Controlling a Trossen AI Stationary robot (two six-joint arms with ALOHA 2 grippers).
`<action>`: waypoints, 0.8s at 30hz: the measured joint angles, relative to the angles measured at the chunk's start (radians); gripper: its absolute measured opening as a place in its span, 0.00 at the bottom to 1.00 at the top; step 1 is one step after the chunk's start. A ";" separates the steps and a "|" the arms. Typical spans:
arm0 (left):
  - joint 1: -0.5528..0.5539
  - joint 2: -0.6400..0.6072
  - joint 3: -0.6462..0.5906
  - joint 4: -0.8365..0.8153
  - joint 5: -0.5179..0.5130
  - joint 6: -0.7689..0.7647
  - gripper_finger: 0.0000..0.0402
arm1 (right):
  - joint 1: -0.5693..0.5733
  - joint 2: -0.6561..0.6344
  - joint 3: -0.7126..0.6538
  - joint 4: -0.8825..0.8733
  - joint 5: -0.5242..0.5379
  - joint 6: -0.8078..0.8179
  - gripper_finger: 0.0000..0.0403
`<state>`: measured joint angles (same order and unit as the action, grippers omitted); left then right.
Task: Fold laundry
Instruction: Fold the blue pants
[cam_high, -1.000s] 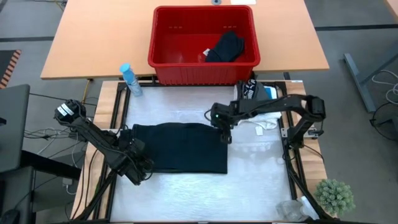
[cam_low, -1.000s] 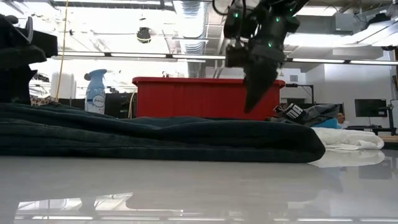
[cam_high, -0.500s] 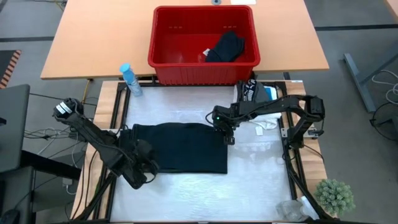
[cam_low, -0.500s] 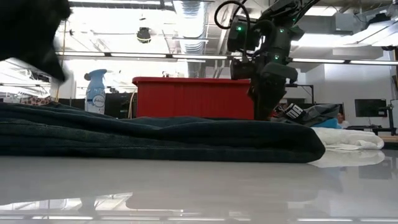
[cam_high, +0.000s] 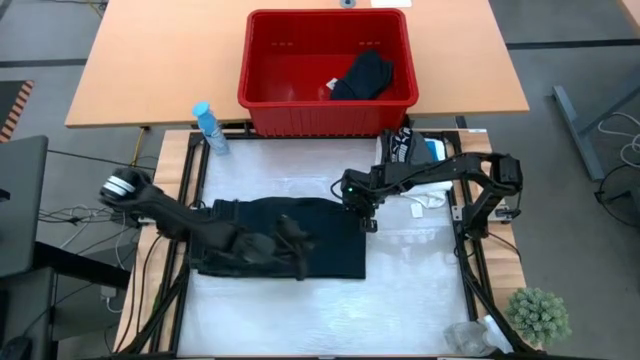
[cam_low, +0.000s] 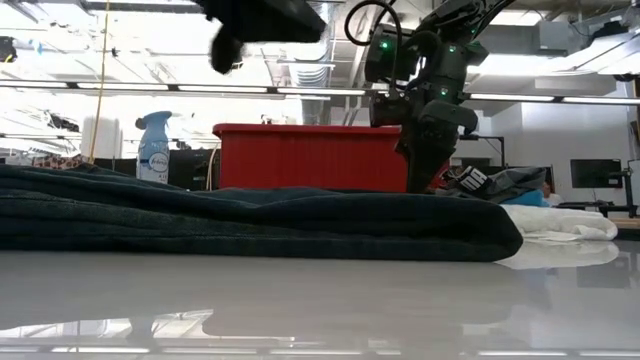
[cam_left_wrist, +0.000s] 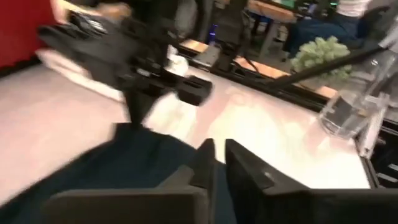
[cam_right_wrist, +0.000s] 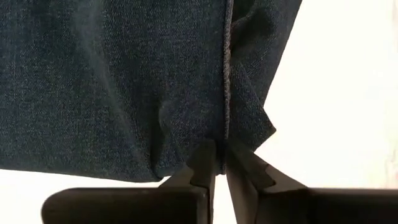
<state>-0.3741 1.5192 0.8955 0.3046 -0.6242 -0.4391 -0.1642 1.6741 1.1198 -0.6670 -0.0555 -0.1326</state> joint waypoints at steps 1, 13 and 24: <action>0.011 0.034 0.000 0.044 0.026 0.003 0.04 | 0.000 0.000 0.000 0.000 0.000 0.000 0.15; 0.084 0.409 0.158 0.194 0.183 0.085 0.00 | 0.006 0.000 0.000 -0.011 0.001 0.004 0.11; 0.126 0.626 0.318 0.252 0.302 0.151 0.00 | 0.007 -0.001 0.000 -0.048 0.000 0.010 0.11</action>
<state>-0.2477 2.1454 1.2140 0.5563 -0.3227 -0.2877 -0.1570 1.6733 1.1198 -0.7155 -0.0551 -0.1221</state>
